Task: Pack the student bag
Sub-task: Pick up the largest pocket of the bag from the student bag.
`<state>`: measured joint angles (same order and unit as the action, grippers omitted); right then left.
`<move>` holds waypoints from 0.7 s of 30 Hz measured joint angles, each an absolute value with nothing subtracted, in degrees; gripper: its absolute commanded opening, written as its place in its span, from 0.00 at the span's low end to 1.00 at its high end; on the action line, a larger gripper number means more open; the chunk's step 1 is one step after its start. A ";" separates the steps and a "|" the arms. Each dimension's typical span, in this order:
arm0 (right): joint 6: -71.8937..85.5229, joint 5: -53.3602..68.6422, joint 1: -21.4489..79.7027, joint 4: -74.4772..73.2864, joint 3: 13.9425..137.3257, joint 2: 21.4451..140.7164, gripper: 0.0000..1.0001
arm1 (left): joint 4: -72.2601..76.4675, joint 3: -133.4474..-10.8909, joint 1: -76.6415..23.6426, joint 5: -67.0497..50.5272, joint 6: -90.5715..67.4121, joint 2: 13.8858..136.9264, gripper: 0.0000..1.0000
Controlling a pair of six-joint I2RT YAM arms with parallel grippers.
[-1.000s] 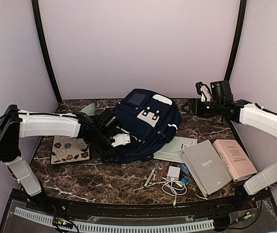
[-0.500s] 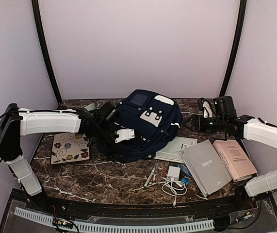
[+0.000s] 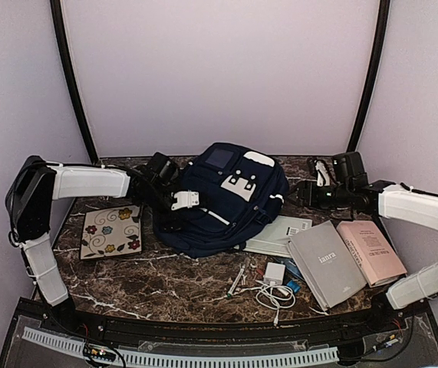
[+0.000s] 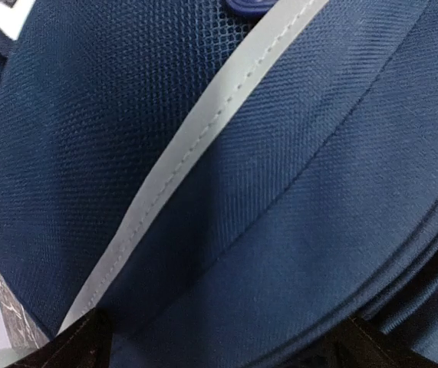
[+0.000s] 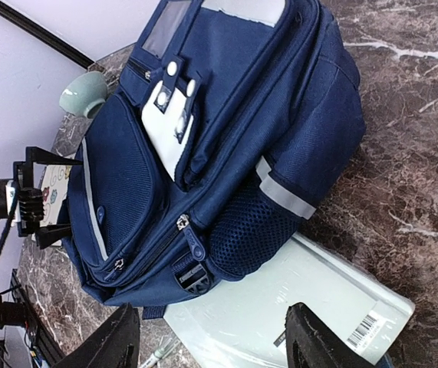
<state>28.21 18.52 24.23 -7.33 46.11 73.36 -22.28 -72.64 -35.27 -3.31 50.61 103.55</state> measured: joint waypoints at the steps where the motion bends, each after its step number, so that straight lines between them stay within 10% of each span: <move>1: 28.38 18.79 24.23 -7.25 46.37 74.46 0.65 | -19.64 -71.68 -35.29 -2.63 51.88 104.77 0.96; 3: 28.91 19.62 24.25 -7.29 46.87 76.34 0.65 | -14.33 -70.39 -35.53 -1.65 53.74 106.30 0.84; 9: 30.63 19.81 24.73 -7.31 47.18 78.02 0.67 | -0.99 -65.78 -36.03 -0.32 56.55 106.37 0.00; 21: 35.88 20.21 24.88 -2.50 49.58 91.29 0.68 | 12.78 -60.18 -36.97 3.07 48.45 97.38 0.00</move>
